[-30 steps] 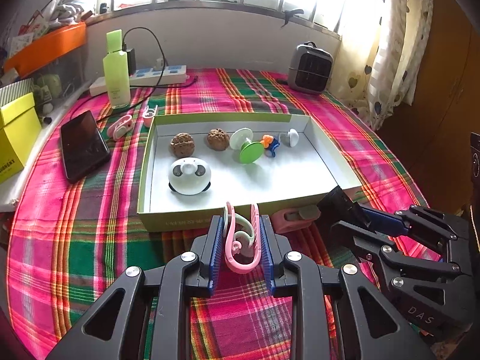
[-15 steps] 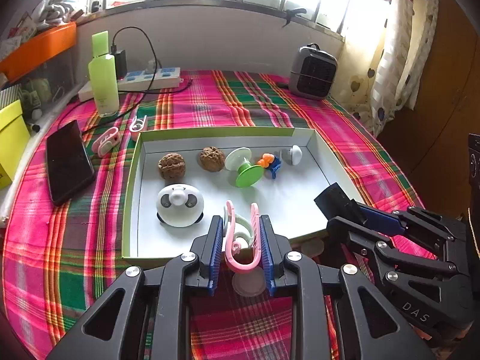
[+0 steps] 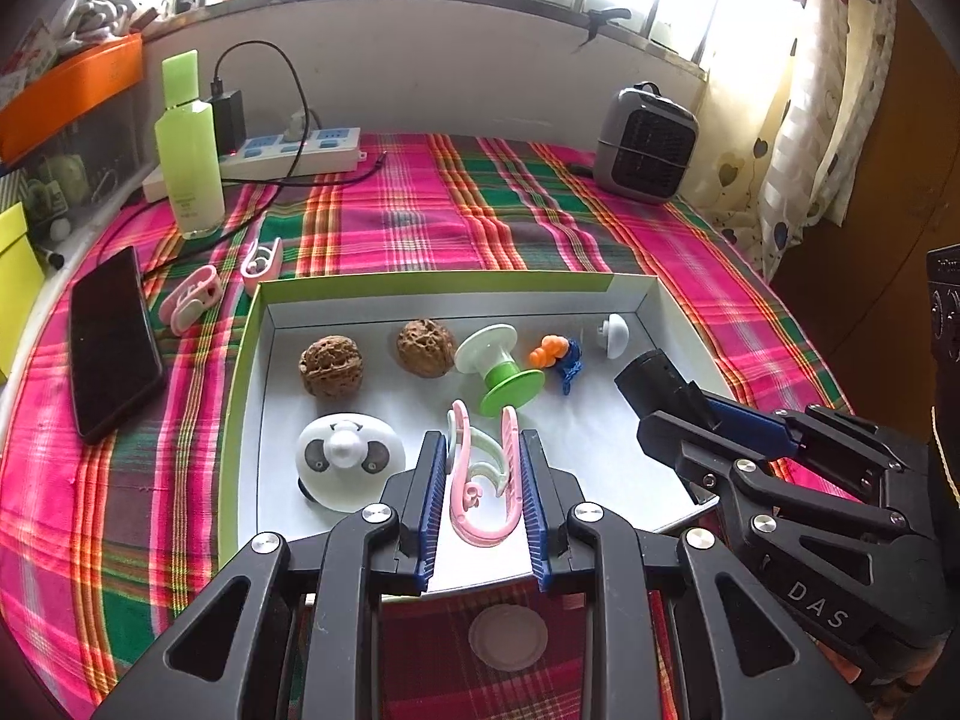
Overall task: Organize objects
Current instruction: 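Carry the black cylinder in the right tool while the left tool carries the pink clip over the box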
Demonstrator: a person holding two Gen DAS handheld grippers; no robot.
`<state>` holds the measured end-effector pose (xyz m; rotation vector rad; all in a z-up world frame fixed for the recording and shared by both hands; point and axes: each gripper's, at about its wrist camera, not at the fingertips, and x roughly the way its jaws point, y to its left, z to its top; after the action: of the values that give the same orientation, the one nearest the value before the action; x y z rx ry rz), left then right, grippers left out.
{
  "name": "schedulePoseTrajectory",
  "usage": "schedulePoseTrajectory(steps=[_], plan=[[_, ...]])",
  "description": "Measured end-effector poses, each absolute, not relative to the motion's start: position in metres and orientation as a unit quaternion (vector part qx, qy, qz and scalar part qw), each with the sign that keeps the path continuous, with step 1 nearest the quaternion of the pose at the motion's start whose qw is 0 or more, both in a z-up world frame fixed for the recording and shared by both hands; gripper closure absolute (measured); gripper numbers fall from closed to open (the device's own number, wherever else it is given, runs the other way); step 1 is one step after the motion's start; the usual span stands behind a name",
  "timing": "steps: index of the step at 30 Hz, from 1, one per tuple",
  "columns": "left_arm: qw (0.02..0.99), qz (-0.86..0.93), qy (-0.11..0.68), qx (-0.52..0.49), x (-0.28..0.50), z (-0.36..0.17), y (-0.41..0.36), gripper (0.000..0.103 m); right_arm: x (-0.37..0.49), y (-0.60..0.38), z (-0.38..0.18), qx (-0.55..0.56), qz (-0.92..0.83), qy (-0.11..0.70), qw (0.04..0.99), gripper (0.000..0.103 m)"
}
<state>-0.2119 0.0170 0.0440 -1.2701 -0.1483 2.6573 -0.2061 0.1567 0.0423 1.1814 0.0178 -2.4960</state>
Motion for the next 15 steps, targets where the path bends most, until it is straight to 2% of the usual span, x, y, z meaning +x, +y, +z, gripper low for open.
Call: schedulePoseTrajectory(steps=[15], plan=[[0.092, 0.889, -0.053, -0.446, -0.230, 0.030, 0.018, 0.081, -0.227, 0.151, 0.023, 0.447, -0.875, 0.019, 0.183, 0.074]])
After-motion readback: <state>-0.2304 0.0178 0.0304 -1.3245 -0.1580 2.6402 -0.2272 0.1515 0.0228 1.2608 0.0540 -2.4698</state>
